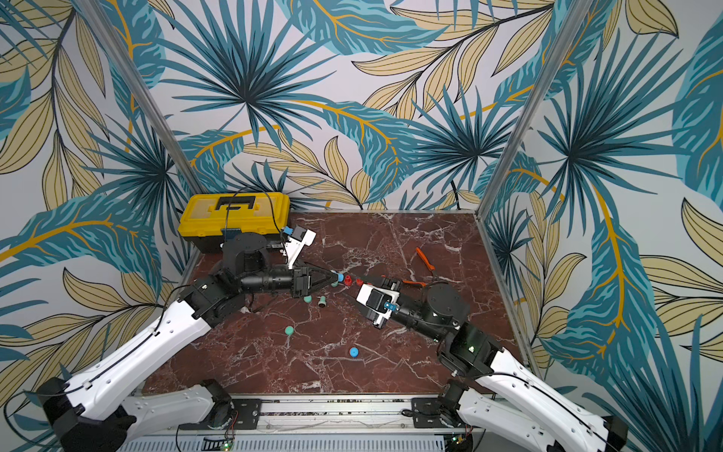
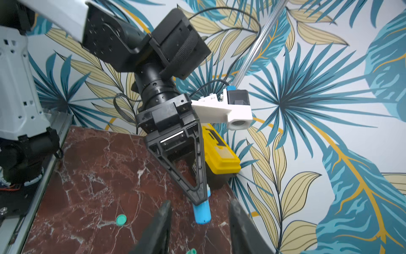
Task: Close the stamp cap
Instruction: Pick up the stamp from the center of the board.
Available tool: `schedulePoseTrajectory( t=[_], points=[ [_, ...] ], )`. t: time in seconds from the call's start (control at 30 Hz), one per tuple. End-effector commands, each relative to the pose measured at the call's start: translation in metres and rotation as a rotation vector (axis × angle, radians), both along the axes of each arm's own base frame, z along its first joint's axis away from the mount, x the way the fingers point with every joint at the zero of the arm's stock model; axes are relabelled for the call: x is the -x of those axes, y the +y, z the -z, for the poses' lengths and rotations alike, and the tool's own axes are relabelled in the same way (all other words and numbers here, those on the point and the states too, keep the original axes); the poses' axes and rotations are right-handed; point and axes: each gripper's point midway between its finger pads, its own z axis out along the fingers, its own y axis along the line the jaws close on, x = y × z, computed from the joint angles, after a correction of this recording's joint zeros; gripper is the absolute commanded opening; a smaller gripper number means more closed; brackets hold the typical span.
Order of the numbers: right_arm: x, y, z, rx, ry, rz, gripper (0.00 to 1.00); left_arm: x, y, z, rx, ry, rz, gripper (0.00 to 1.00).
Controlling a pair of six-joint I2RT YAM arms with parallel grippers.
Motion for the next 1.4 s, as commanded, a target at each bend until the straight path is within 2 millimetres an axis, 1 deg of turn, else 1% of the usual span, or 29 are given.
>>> schedulePoseTrajectory(
  t=[0.0, 0.07, 0.17, 0.33, 0.43, 0.53, 0.7, 0.83, 1.17, 1.27, 1.37],
  points=[
    [0.024, 0.004, -0.023, -0.118, -0.022, -0.137, 0.44, 0.035, 0.005, -0.060, 0.152, -0.100, 0.132, 0.17],
    [0.033, 0.005, -0.035, -0.151, -0.054, -0.183, 0.42, 0.043, 0.007, -0.072, 0.187, -0.105, 0.156, 0.17],
    [0.041, 0.009, -0.046, -0.177, -0.099, -0.238, 0.41, 0.052, 0.008, -0.086, 0.222, -0.095, 0.190, 0.17],
    [0.044, 0.019, -0.057, -0.177, -0.135, -0.291, 0.39, 0.067, 0.009, -0.101, 0.251, -0.108, 0.240, 0.17],
    [0.043, 0.022, -0.064, -0.198, -0.148, -0.303, 0.34, 0.072, 0.008, -0.105, 0.258, -0.101, 0.256, 0.17],
    [0.044, 0.024, -0.067, -0.203, -0.159, -0.317, 0.31, 0.077, 0.006, -0.107, 0.259, -0.102, 0.277, 0.17],
    [0.040, 0.029, -0.068, -0.191, -0.165, -0.315, 0.30, 0.078, 0.006, -0.107, 0.260, -0.104, 0.272, 0.17],
    [0.035, 0.028, -0.067, -0.181, -0.174, -0.277, 0.33, 0.081, 0.007, -0.109, 0.264, -0.112, 0.280, 0.17],
    [0.027, 0.030, -0.057, -0.146, -0.162, -0.246, 0.33, 0.086, 0.010, -0.113, 0.271, -0.132, 0.291, 0.17],
    [0.029, 0.030, -0.059, -0.158, -0.161, -0.257, 0.29, 0.087, 0.010, -0.112, 0.271, -0.128, 0.291, 0.17],
    [0.031, 0.030, -0.061, -0.168, -0.165, -0.271, 0.27, 0.085, 0.010, -0.110, 0.269, -0.124, 0.286, 0.17]
  ],
)
